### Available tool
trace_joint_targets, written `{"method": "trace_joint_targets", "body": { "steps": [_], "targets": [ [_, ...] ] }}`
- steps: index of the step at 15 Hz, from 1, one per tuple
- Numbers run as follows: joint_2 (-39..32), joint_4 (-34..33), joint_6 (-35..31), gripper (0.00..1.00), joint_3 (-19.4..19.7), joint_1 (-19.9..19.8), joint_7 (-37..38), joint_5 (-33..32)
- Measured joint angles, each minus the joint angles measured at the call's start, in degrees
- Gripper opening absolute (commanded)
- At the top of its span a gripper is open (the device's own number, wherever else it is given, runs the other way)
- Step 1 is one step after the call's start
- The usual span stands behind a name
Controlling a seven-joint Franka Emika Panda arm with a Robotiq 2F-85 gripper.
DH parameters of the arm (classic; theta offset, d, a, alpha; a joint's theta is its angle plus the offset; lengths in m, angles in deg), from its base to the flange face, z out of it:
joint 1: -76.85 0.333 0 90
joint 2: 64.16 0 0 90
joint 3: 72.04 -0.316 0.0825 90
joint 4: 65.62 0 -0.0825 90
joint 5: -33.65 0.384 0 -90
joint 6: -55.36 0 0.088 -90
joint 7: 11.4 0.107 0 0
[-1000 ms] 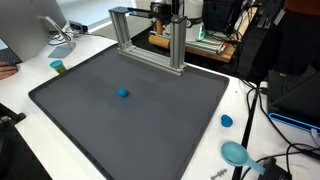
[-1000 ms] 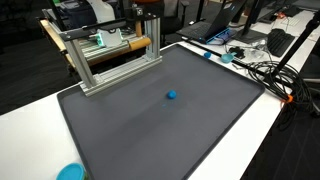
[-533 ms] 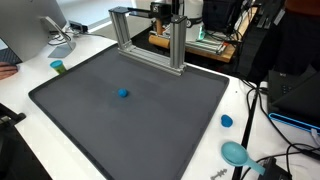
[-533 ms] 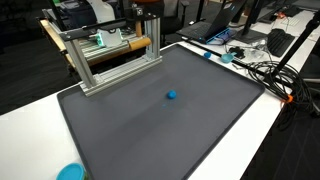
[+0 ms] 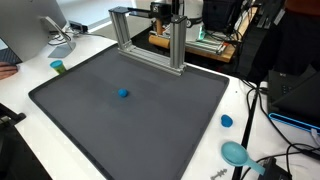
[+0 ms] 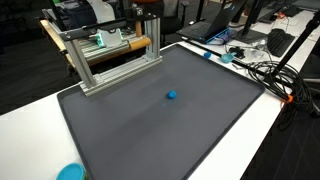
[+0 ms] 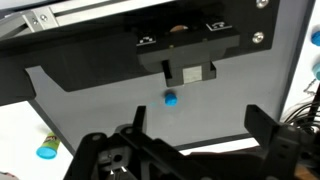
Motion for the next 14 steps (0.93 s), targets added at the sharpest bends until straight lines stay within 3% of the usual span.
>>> {"method": "trace_joint_targets", "body": {
  "steps": [7,14],
  "targets": [
    [-0.7,1.0,1.1,1.00,0.0,0.2,0.0,0.3],
    [-3.3,1.0,1.1,1.00,-4.9,-1.0,3.0,-0.8]
  ]
}}
